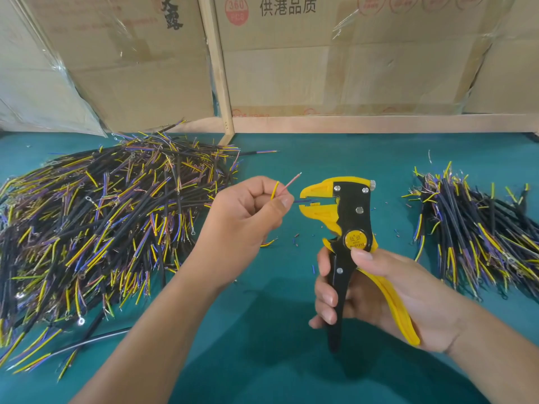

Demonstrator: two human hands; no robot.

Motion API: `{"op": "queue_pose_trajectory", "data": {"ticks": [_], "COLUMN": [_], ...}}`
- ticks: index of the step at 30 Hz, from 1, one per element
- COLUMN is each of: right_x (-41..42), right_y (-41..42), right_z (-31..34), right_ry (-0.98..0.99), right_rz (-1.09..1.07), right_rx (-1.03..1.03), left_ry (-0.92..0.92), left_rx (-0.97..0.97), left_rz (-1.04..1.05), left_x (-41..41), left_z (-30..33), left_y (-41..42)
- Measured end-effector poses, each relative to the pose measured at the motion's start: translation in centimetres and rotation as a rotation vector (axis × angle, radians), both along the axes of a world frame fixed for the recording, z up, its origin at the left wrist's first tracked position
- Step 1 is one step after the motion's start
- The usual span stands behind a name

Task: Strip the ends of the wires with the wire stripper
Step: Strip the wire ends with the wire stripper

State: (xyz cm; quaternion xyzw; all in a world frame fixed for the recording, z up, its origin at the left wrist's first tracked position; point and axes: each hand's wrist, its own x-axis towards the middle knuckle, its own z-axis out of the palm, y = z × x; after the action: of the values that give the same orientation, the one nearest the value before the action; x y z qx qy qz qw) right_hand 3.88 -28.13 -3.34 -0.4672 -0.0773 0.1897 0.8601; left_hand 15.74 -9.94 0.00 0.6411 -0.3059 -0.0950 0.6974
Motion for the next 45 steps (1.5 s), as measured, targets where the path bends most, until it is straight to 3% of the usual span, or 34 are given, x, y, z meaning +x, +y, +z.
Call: {"op": "queue_pose_trajectory", "data": {"ticks": [16,30,45], "right_x": [-0.2,-0.4,-0.6], "right_y": [0.1,0.7,1.5], "right_z": [0.4,0.3,1.1], "right_ry": [0.058,-0.013,0.094], "right_rz": [0.006,-0.027,-0.291], "right_rx": [0.036,-0.019,-0.197], "left_ry": [0.007,0.050,0.012], "left_rx": [0.015,0.002,0.042], "left_rz": [-0.027,-0.059,-0.087], "left_x": [-0.2,0.0,0.0], "left_z": [0.2,0.3,0.0], "left_y": [0.0,0.0,0.0]}}
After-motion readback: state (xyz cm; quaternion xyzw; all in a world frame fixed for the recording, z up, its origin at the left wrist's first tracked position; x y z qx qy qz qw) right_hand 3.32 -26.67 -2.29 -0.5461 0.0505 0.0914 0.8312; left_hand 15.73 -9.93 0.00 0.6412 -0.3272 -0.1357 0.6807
